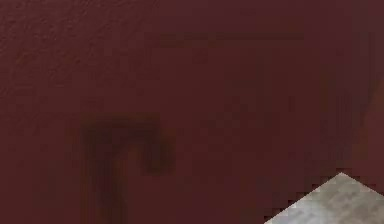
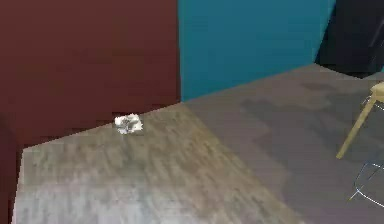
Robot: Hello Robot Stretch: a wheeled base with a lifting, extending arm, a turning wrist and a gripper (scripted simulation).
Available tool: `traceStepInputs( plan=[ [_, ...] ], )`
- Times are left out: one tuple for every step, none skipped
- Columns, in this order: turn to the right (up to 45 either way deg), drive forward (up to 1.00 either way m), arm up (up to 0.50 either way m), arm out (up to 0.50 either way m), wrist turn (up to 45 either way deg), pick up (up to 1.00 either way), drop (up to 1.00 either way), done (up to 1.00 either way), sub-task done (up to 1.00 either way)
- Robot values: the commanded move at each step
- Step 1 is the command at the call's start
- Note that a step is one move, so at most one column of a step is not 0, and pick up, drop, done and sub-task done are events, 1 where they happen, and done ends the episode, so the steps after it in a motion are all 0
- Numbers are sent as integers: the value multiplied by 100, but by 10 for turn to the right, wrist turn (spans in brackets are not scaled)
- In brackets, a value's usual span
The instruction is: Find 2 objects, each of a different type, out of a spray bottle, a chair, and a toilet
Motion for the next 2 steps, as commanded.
traceStepInputs(
  plan=[
    [450,0,0,0,0,0,0,0,0],
    [450,0,0,0,0,0,0,0,0]
  ],
)
